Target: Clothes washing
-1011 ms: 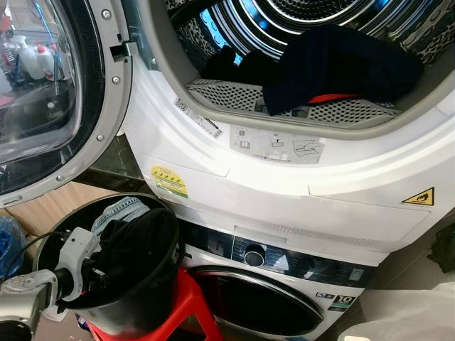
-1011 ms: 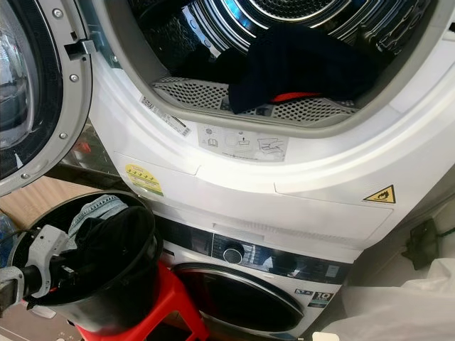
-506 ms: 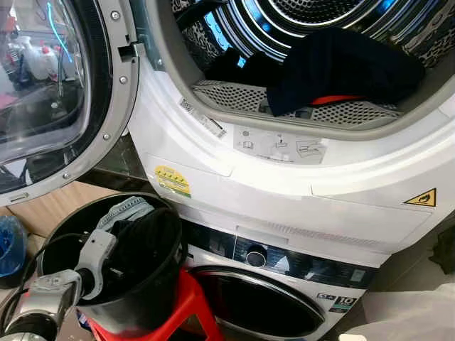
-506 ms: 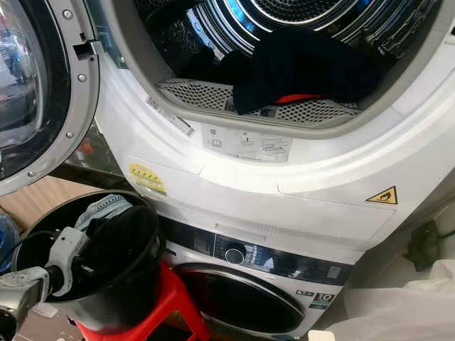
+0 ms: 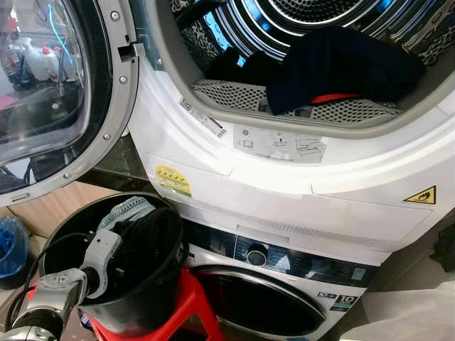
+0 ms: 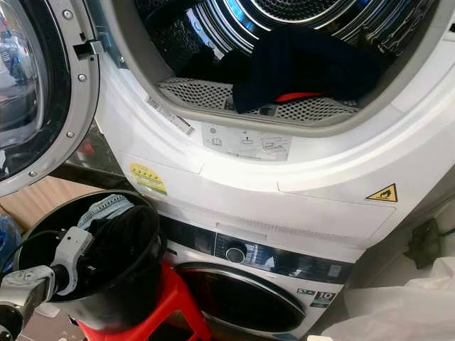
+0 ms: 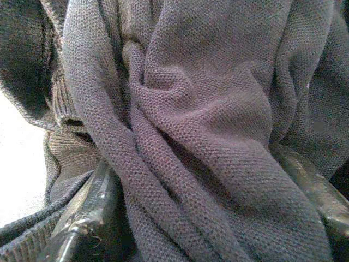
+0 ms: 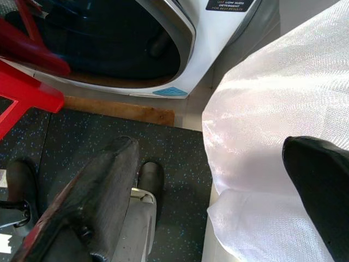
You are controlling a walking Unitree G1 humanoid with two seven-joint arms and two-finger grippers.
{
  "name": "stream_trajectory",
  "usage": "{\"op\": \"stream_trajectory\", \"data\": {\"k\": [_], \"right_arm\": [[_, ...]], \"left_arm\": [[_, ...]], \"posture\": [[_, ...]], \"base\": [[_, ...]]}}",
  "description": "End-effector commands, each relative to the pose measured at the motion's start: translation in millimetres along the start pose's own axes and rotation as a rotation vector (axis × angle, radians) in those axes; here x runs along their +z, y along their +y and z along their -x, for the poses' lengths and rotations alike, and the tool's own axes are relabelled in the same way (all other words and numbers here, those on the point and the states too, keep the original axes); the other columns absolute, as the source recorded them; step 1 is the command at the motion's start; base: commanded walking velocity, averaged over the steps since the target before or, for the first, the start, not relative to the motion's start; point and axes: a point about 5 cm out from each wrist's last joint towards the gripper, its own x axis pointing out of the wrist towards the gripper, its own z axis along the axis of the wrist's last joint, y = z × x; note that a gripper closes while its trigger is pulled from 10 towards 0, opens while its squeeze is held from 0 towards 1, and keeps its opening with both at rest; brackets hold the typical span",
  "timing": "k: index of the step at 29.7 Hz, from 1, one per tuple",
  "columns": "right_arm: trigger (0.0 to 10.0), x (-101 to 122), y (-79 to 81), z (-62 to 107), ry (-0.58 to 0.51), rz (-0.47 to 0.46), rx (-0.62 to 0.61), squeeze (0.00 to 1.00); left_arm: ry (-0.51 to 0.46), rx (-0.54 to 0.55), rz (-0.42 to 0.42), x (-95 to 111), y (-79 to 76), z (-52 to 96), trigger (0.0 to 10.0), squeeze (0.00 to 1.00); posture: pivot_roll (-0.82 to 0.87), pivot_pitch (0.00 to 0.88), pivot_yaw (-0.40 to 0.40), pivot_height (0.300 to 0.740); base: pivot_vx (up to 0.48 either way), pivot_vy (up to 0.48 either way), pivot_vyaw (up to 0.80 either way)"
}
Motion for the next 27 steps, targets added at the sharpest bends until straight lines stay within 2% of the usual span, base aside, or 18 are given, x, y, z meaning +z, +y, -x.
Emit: {"op": "stream_trajectory", "data": {"k": [1,7,27], "right_arm": [[10.0,-2.6,2.8,0.9,0.007,-0.017,0.001,0.0],[10.0,2.4,3.8,-0.5,-0.003,-0.02,0.006,0.0],[10.0,7.2,13.8,-1.1,-0.011,-0.041,0.026,0.0]], "left_arm": [[0.036,-0.051,0.007,-6.9,-10.6,-6.2,0.0,0.0],[0.016,-0.049,0.007,-5.1,-12.1,-7.7,0.0,0.0],[-0.005,-0.001,0.005,-4.7,-0.7,0.5,0.0,0.0]], "posture": [[-0.08,0.092,0.034,0.74],[-0.08,0.085,0.029,0.74],[-0.07,0.067,0.057,0.74]], "base": [[0.0,0.0,0.0],[0.0,0.0,0.0],[0.0,0.0,0.0]]}}
